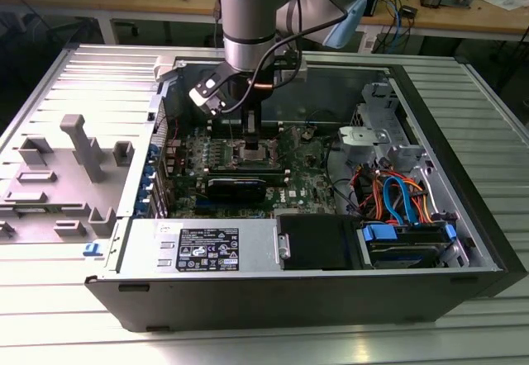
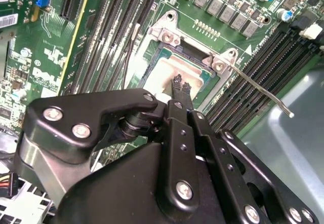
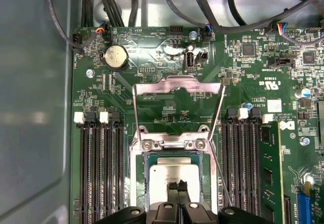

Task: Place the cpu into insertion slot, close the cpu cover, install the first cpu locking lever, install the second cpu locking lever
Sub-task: 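Close the cpu cover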

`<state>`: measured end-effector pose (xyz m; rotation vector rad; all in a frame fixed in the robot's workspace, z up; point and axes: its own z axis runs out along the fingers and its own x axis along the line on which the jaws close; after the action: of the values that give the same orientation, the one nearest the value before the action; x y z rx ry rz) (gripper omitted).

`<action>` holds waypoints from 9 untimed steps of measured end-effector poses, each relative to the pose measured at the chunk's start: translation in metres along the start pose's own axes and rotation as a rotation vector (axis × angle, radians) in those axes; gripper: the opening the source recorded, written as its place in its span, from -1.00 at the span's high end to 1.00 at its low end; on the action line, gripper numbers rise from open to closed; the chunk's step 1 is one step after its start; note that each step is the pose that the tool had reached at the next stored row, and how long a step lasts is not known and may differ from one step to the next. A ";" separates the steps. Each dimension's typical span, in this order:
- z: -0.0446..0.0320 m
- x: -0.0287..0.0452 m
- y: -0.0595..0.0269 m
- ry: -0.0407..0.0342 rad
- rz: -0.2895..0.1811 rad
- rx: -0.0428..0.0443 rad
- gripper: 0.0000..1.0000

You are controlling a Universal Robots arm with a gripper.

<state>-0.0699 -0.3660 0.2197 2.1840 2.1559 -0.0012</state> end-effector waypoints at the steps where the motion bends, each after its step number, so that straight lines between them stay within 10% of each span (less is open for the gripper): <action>1: -0.0009 0.0000 0.0001 0.0006 0.000 0.0000 0.79; 9: -0.0071 -0.0003 0.0004 0.0013 0.000 -0.0001 0.79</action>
<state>-0.0699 -0.3659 0.2268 2.1847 2.1564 0.0004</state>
